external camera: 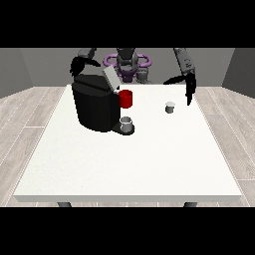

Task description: Insert the coffee pod into the coffee machine and close the lid

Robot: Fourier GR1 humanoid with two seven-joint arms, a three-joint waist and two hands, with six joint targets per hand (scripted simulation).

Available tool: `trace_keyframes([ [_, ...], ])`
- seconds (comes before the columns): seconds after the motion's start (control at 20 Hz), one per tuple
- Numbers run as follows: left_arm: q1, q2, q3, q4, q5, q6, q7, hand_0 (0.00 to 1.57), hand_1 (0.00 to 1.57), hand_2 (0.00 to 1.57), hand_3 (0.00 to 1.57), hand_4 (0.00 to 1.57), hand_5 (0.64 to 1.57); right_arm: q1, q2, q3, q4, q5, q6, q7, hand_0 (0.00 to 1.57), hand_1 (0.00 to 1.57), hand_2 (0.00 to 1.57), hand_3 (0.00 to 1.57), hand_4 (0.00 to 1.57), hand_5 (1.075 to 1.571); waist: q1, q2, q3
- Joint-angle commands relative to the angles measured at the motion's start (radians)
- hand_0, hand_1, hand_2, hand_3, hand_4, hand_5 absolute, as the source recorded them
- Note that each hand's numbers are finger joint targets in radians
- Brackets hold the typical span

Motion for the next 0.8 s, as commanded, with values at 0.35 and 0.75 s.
trace_keyframes([
  [0.35, -0.072, -0.039, -0.108, 0.152, -0.179, 0.077, -0.02, 0.0, 0.0, 0.11, 0.0, 0.0, 1.571, -0.033, -0.005, -0.027, 0.098, 0.005, -0.021, 0.026, 0.0, 0.0, 0.0, 0.0, 0.4, 1.571, 0.03, -0.005, 0.0003],
  [0.75, -0.156, -0.004, -0.101, 0.268, -0.229, 0.068, -0.041, 0.7, 0.7, 0.78, 0.43, 0.0, 1.571, -0.151, 0.01, -0.053, 0.209, 0.043, -0.106, 0.028, 0.0, 0.0, 0.0, 0.0, 0.42, 1.571, 0.075, 0.04, 0.0002],
])
